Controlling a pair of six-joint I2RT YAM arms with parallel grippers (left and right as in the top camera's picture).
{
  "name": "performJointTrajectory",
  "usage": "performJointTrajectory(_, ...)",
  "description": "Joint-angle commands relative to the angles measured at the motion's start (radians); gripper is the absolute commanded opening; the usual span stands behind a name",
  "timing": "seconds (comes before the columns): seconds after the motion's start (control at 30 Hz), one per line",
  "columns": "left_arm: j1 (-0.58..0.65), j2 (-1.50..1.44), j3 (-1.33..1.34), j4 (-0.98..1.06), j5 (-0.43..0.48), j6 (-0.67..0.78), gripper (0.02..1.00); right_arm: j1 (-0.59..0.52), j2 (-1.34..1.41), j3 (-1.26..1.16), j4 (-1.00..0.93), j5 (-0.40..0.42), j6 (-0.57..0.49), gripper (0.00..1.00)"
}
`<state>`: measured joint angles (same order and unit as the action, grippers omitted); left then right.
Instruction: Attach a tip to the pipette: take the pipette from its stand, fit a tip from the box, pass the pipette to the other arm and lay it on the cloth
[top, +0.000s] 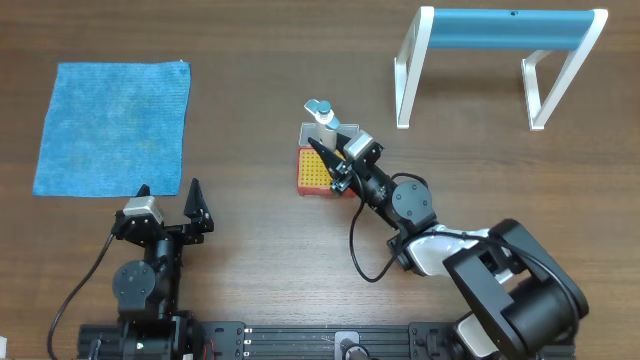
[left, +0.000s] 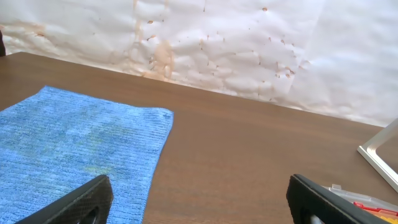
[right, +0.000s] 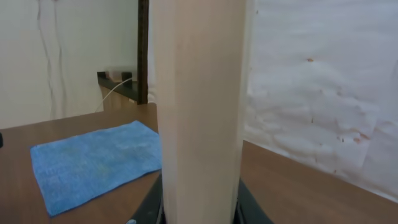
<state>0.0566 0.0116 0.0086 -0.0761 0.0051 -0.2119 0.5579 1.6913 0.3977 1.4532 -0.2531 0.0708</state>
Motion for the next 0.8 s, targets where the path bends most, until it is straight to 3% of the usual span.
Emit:
performJointTrajectory(0.03, 0.002, -0.005, -0.003, -0.006, 0.007, 0.011, 0.906, 0.002, 0.048, 0.027, 0.01, 0.021, 0.015, 0.077)
performJointTrajectory(0.13, 0.002, -0.005, -0.003, -0.006, 0.007, 0.011, 0.904, 0.001, 0.067, 0.027, 0.009, 0.079, 0.015, 0.077)
performJointTrajectory(0.8, 0.002, -0.005, -0.003, -0.006, 0.007, 0.011, 0.904, 0.001, 0.134, 0.048, -0.01, 0.077, 0.015, 0.077)
